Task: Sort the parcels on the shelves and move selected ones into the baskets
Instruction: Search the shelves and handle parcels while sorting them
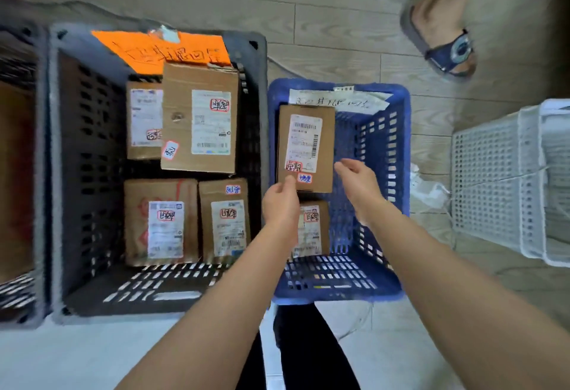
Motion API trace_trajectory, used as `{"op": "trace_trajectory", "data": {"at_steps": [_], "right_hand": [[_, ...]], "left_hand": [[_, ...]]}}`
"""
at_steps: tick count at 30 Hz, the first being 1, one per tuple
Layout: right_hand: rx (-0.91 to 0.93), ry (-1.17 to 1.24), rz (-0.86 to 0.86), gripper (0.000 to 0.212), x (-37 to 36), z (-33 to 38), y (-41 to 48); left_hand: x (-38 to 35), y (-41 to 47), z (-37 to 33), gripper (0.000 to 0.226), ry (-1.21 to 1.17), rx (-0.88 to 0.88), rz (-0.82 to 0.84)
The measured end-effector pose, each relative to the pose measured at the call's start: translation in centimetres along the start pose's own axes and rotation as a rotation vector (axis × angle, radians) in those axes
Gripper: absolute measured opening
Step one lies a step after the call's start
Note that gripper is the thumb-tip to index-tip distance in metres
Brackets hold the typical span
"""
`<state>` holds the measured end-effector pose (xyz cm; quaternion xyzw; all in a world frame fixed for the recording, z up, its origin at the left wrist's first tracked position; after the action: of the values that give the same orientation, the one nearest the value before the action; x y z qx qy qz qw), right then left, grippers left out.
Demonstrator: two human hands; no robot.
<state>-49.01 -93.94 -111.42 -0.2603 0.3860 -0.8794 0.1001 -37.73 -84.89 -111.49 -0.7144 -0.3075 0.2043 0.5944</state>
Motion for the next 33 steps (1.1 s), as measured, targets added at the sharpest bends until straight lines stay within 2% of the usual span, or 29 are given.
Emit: {"op": "trace_trajectory", "data": {"at_steps": [4, 7, 10, 13, 16, 19, 25, 27, 30, 33], "right_hand": [[0.094, -0.032, 0.096, 0.043, -1.8, 6.8, -7.7], [0.16, -0.089, 0.193, 0.045, -4.9, 11.3, -12.7], [0.241, -0.135, 0.29, 0.041, -8.9, 15.0, -18.0], [0.34, -0.212, 0.413, 0.044, -13.3, 17.7, -23.8], [0.438, -0.32, 0.545, 0.048, -18.2, 19.3, -30.3], [0.521, -0.404, 0.683, 0.049, -24.3, 19.5, -37.4], [0.705, -0.55, 0.879, 0.042, -36.8, 13.6, -55.1], [0.759, -0.635, 0.938, 0.035, -40.5, 9.6, -61.0], [0.827, -0.721, 0.945, 0.04, -45.5, 2.6, -68.9], [0.788, -0.759, 1.036, 0.039, -49.8, -5.5, -75.7]], "left_hand": [[6.7, -6.9, -3.3, 0.024, -0.029, -0.147, 0.011], [13.6, -10.9, -5.0, 0.036, -0.106, -0.196, -0.054], [21.0, -14.7, -5.2, 0.034, -0.162, -0.224, -0.142], [28.3, -18.6, -3.4, 0.042, -0.247, -0.201, -0.221], [36.0, -23.4, -0.8, 0.028, -0.382, -0.203, -0.325], [43.9, -27.7, 2.8, 0.032, -0.509, -0.262, -0.442], [58.7, -35.0, 15.6, 0.035, -0.799, -0.291, -0.609], [63.4, -36.6, 21.1, 0.033, -0.885, -0.303, -0.636], [70.2, -38.1, 30.7, 0.03, -0.958, -0.302, -0.677], [76.3, -38.6, 40.1, 0.025, -0.997, -0.281, -0.699]]}}
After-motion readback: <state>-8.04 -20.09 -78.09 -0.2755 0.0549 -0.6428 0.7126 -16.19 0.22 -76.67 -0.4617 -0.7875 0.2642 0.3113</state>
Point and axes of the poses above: each hand's wrist, its own y-axis towards the middle knuckle, its own x-axis out of the back of the hand, z = x × y, the point moved 5 cm from there along y, towards the middle knuckle, and after that the axes turned 6 degrees about x, right-handed, at the moved point
